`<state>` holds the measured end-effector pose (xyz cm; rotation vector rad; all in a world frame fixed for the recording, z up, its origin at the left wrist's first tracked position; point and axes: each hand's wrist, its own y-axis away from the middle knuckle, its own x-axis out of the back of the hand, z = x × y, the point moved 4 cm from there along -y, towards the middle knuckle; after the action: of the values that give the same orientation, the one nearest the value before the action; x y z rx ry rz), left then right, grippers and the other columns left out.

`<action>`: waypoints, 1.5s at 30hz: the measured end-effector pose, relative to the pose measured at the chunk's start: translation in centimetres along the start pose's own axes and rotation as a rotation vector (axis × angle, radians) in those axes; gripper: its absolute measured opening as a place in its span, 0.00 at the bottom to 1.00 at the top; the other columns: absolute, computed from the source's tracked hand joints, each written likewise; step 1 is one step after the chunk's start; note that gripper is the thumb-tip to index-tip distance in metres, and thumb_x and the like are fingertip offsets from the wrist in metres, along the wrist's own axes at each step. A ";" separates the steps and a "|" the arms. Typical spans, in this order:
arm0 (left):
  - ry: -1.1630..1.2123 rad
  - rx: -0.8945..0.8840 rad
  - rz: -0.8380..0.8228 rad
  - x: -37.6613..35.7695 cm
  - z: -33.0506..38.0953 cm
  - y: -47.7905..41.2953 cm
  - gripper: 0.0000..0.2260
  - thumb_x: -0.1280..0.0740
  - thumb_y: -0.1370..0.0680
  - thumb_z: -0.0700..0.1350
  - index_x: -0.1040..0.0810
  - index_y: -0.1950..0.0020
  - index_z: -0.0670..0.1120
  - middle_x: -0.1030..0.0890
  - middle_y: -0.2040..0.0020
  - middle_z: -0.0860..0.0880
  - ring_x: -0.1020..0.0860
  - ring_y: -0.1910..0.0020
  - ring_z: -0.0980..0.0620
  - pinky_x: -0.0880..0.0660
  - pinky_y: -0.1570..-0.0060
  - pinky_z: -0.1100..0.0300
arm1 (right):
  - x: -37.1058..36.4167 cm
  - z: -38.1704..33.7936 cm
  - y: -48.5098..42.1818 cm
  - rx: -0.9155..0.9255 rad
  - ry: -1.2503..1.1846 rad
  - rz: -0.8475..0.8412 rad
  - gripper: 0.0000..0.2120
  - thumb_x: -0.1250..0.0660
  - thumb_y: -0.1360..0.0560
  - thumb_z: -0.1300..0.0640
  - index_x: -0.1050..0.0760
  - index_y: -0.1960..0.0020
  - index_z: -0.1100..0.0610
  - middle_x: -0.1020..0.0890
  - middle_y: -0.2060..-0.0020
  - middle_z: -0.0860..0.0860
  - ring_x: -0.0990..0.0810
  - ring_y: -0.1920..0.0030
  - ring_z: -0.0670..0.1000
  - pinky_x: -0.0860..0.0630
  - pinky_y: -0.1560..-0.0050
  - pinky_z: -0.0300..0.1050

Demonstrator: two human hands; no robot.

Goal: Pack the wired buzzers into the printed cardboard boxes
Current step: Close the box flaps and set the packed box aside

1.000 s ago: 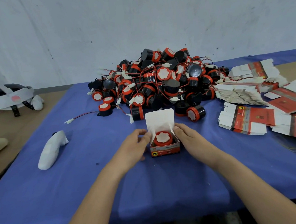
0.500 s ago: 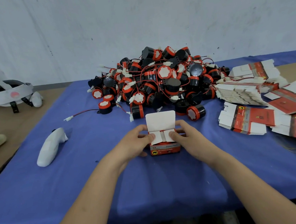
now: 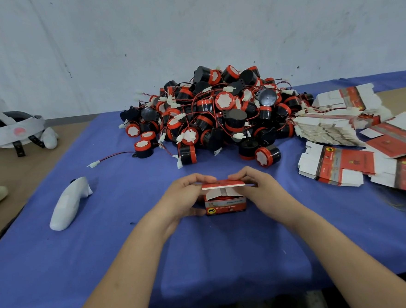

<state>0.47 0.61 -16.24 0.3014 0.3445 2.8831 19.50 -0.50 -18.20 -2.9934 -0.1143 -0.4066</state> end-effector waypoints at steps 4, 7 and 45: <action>0.012 0.012 0.003 0.0 0.0 0.0 0.12 0.37 0.19 0.39 0.15 0.49 0.52 0.13 0.55 0.47 0.16 0.57 0.52 0.23 0.66 0.60 | 0.0 0.0 0.1 0.005 -0.017 -0.006 0.07 0.33 0.18 0.53 0.20 0.49 0.41 0.16 0.50 0.41 0.16 0.51 0.40 0.24 0.55 0.30; 0.016 0.009 0.002 0.0 0.0 0.0 0.12 0.37 0.19 0.39 0.16 0.48 0.52 0.13 0.55 0.47 0.16 0.58 0.52 0.22 0.65 0.60 | 0.0 -0.1 0.1 0.009 -0.015 -0.017 0.08 0.35 0.18 0.54 0.21 0.48 0.42 0.16 0.50 0.41 0.17 0.52 0.38 0.24 0.56 0.29; -0.736 -0.638 0.004 -0.7 -1.4 0.1 0.14 0.30 0.22 0.53 0.24 0.36 0.59 0.34 0.38 0.77 0.36 0.33 0.72 0.33 0.34 0.67 | 0.0 -0.2 1.4 0.273 0.540 -0.134 0.11 0.32 0.22 0.44 0.23 0.39 0.42 0.32 0.36 0.24 0.30 0.34 0.36 0.31 0.37 0.35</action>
<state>0.81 0.06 -17.72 1.1485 -0.6729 2.4658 19.57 -1.94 -18.20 -2.5149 -0.2903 -1.0942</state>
